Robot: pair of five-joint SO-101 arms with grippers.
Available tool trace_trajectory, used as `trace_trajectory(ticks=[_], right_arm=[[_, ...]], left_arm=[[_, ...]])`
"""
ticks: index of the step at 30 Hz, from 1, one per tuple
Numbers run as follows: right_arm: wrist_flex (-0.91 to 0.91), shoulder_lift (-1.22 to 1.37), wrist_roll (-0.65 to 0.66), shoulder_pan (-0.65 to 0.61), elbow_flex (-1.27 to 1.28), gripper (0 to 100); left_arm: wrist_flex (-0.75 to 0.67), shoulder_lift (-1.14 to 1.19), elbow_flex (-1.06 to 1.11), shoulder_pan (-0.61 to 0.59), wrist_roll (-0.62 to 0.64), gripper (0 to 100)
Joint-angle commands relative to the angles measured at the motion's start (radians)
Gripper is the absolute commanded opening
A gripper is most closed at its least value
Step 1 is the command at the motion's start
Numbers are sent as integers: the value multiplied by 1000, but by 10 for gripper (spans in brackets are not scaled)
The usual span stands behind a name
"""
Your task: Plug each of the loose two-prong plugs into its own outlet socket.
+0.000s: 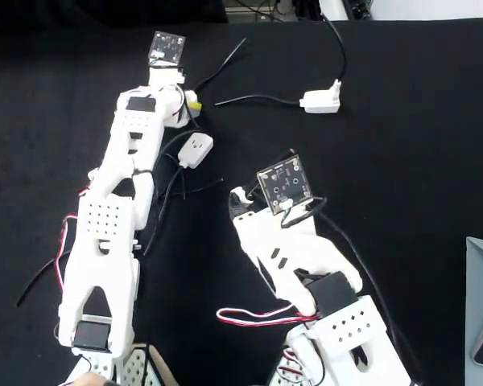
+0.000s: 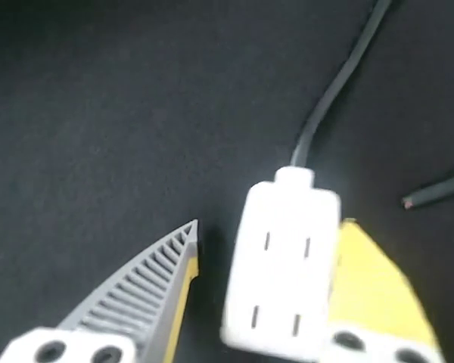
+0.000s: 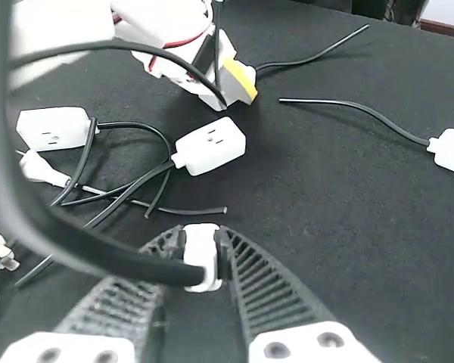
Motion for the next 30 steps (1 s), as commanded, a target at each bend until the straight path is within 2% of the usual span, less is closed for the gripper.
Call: trace_trajectory(ticks=[1,5,10,13,16,21,27,30], right_arm=[[-5,-13,8,8,-8,11],[-5,-13,8,9,-7,11],[-2,-19,8,12,-7,11],[2,-21,8,12,-7,11],[3,-21,8,12,-8,11],[48,-22,8,18,-35,11],[184,-22,8,110,-145,11],[207,-22,9,132,-160,11]], left_arm=[[-14,15,-107,-2,-6,191],[2,25,-117,-2,-44,133],[143,11,-154,16,-129,70],[284,-6,-262,25,-147,29],[445,-20,-395,33,-170,29],[746,-17,-725,58,-235,29],[954,-109,-720,97,-247,33],[984,-127,-719,114,-232,29]])
